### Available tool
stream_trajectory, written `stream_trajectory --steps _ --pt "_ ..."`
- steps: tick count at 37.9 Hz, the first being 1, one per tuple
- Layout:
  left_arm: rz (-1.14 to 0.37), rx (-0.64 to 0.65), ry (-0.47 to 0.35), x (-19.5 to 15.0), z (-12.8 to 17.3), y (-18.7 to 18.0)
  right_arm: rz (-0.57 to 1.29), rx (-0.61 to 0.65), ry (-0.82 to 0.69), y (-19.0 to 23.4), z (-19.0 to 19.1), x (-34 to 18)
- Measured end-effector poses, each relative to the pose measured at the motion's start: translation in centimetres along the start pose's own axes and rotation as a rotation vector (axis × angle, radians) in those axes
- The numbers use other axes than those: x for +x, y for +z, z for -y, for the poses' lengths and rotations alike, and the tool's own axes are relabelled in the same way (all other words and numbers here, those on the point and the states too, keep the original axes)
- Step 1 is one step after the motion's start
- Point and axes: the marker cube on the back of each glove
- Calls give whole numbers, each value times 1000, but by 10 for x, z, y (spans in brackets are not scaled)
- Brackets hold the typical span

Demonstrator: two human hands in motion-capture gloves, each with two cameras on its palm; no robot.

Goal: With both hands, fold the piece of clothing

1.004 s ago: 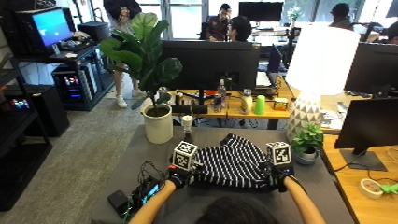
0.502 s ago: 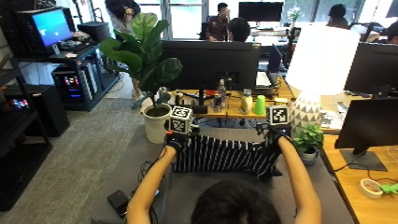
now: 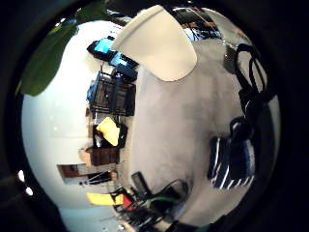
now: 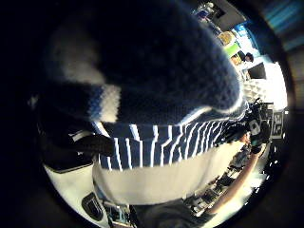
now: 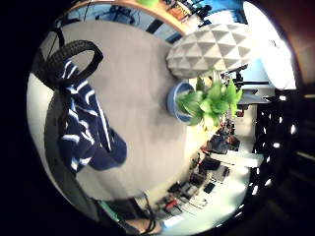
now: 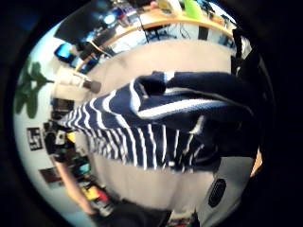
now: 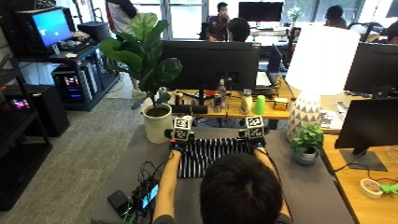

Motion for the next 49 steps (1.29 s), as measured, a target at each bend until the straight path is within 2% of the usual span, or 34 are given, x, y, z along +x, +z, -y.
stream_trajectory --steps 2,6,9,14,19,21,23,26,27,29,32,34,39,44,49 --pt "6 -10 -5 0 0 20 -51 144 1 16 8 -5" --pt "-9 -134 17 1 -14 47 -13 301 -12 28 11 -5" --pt "-55 -118 31 1 -18 50 51 390 2 23 10 2" --pt "-155 -8 63 6 -23 37 68 241 57 22 -16 27" --pt "-160 -29 103 15 -45 32 83 45 155 28 -43 50" --pt "-155 -37 124 21 -52 35 130 -67 201 35 -55 54" --pt "-143 -52 149 29 -60 42 224 -229 243 48 -71 55" --pt "-128 -149 198 45 -77 64 385 -444 337 76 -93 51" --pt "-123 -194 202 49 -82 72 413 -459 380 86 -95 50" --pt "-114 -272 195 53 -90 86 420 -402 450 102 -91 50" --pt "-113 -318 188 56 -94 95 362 -272 491 112 -83 48" --pt "-116 -340 179 56 -95 96 331 -230 508 112 -81 46" --pt "-108 -409 168 54 -94 86 342 -230 512 104 -81 30" --pt "-140 -366 138 41 -85 67 310 -218 416 91 -78 15" --pt "-193 -252 101 16 -77 32 355 -212 329 57 -73 3"
